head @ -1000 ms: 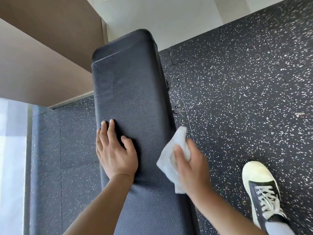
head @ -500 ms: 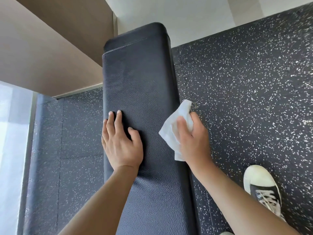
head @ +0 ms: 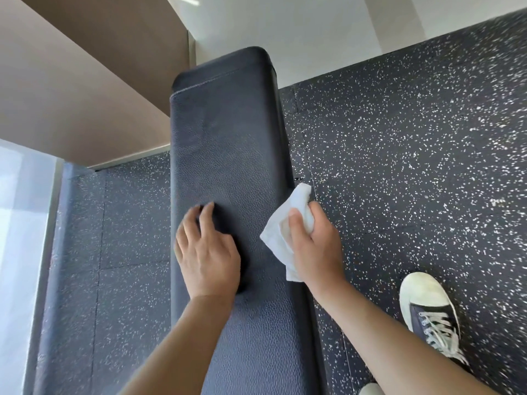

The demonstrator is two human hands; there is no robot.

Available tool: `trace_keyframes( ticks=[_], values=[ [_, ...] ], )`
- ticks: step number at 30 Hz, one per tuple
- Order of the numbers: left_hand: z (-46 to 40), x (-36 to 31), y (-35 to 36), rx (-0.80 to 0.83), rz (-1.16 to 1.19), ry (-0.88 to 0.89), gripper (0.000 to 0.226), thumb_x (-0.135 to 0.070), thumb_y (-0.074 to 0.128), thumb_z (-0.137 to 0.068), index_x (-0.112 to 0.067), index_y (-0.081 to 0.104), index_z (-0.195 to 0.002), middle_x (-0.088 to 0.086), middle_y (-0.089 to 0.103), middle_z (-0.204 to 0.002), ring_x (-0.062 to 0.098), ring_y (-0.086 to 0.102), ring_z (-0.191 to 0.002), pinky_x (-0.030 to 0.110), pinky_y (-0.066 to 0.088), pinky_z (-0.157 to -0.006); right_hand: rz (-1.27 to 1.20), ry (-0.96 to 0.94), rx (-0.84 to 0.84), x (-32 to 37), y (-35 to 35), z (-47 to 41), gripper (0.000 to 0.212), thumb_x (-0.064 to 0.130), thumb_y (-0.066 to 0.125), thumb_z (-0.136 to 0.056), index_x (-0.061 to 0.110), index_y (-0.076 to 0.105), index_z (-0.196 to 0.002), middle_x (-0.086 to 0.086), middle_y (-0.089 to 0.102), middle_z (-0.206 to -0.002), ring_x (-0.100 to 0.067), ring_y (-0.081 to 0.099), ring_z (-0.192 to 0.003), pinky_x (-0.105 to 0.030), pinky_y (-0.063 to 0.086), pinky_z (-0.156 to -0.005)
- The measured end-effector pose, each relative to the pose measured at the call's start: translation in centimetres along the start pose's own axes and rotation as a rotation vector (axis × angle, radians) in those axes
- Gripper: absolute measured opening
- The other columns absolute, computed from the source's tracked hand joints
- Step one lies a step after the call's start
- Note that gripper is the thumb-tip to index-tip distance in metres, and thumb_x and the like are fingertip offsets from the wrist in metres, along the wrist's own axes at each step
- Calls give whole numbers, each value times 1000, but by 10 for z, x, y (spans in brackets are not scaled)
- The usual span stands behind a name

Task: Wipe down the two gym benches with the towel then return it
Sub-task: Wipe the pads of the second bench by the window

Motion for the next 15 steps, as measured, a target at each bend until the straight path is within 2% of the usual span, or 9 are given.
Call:
trace_keyframes(
  ticks=[4,7,9,12,15],
  values=[
    [118,29,-5,18,3,124,60,-25,40,-94,-16,51,-152,10,41,-163,35,38,-150,58,34,-119,-24,0,16,-5,-5,18,33,47,51,-99,21,43,-80,1,53,-66,-24,53,-65,-49,48,-65],
    [199,50,-9,-46,-68,99,62,-32,44,-83,-23,56,-143,8,51,-156,37,51,-140,60,41,-112,-11,-14,14,-21,-18,62,37,54,49,-97,21,44,-80,2,49,-65,-19,51,-63,-44,45,-62],
    [217,55,-10,-36,-73,46,65,-32,45,-80,-25,55,-144,9,52,-155,36,50,-141,59,38,-115,1,3,20,-40,-28,104,37,58,47,-96,24,48,-81,3,50,-66,-18,53,-64,-46,46,-63],
    [215,53,-9,45,-24,74,69,-28,45,-83,-24,47,-153,9,42,-163,34,39,-151,55,30,-122,18,35,51,-65,-40,162,26,58,47,-99,36,47,-85,8,51,-70,-14,54,-66,-46,47,-64],
    [218,57,-7,103,13,77,68,-26,44,-88,-23,43,-156,7,35,-167,31,32,-155,56,27,-124,-9,59,62,-69,-40,171,27,57,48,-100,38,44,-83,7,51,-68,-13,52,-62,-44,45,-58]
  ],
)
Point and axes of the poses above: each hand's wrist, its own z-axis away from the middle knuckle, its own y-axis out of the palm, x = y × z, the point moved 6 cm from there along -z, towards the middle knuckle
